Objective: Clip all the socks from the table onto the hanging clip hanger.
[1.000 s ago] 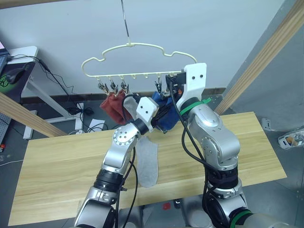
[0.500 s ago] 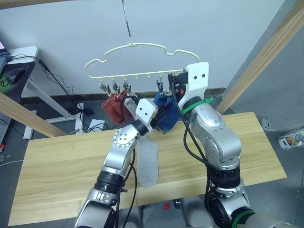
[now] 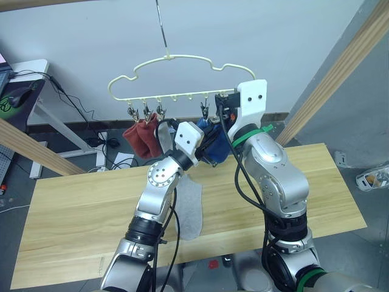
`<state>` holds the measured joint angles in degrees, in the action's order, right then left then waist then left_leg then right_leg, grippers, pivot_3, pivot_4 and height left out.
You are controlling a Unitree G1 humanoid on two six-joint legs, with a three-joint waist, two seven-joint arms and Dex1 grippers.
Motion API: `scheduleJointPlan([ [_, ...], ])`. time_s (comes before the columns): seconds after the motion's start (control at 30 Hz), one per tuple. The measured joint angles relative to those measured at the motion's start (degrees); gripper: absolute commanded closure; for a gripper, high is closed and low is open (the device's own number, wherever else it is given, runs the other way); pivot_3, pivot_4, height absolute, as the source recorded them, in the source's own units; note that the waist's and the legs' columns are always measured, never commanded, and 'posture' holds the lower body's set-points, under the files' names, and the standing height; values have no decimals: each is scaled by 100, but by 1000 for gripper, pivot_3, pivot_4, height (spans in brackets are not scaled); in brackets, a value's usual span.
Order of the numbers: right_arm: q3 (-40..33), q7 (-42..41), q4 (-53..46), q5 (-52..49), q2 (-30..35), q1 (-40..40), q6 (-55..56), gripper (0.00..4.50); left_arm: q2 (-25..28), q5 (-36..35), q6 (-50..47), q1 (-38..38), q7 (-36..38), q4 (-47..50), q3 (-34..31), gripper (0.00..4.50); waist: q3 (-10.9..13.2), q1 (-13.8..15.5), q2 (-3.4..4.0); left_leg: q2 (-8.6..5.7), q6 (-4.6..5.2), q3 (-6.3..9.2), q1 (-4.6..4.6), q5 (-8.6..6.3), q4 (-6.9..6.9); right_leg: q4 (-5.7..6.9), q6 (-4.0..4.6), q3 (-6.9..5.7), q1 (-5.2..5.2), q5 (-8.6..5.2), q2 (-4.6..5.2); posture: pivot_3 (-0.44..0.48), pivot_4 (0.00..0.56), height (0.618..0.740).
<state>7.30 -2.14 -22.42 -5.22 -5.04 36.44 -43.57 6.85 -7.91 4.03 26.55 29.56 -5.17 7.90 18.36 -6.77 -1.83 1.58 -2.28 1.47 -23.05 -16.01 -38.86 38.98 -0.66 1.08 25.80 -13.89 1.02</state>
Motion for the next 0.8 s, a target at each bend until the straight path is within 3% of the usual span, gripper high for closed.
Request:
scheduleJointPlan([
  [0.1,-14,14,0,-7,-19,0,0,4500,-9,0,0,3,-7,-4,-2,4472,0,0,0,0,0,0,0,0,-1,0,0,1,0,0,0,-209,258,740],
  [0.13,-31,21,0,-12,-39,-1,0,3947,-12,0,0,5,-11,-5,-3,4500,0,0,0,0,0,0,0,0,-1,1,0,1,0,0,0,-209,258,740],
  [0.2,-36,19,-32,-48,-71,-3,3,3414,-20,0,0,17,-16,-7,-5,4500,0,1,0,0,0,1,0,0,-1,1,0,0,0,0,0,-211,259,740],
  [0.3,-40,19,-112,-56,-87,-6,4,2240,-24,1,2,53,-21,-7,-49,4500,-3,5,-3,0,0,1,0,0,-2,1,0,0,-1,0,0,-212,259,740],
  [0.4,-48,9,-136,-62,-84,-52,-14,1438,-24,3,2,66,-24,-12,-72,4500,-7,5,-4,-1,0,1,0,0,-2,1,0,2,-1,0,0,-212,259,740],
  [0.47,-49,-13,-167,-62,-76,-71,-29,1438,-28,3,2,67,-23,-17,-73,4500,-8,4,-5,0,0,1,0,0,-2,1,0,0,-1,0,0,-212,259,740],
  [0.77,-44,-178,-688,-263,121,-344,-331,1412,-2,-54,-113,6,119,-10,-51,2031,-15,4,-5,-1,0,2,1,0,-3,1,0,-1,-2,0,0,-214,260,740],
  [0.8,-45,-189,-747,-273,155,-371,-353,1412,5,-53,-113,-3,125,-10,-43,2031,-16,3,-5,-1,0,2,1,0,-3,1,0,0,-3,0,0,-214,260,740],
])
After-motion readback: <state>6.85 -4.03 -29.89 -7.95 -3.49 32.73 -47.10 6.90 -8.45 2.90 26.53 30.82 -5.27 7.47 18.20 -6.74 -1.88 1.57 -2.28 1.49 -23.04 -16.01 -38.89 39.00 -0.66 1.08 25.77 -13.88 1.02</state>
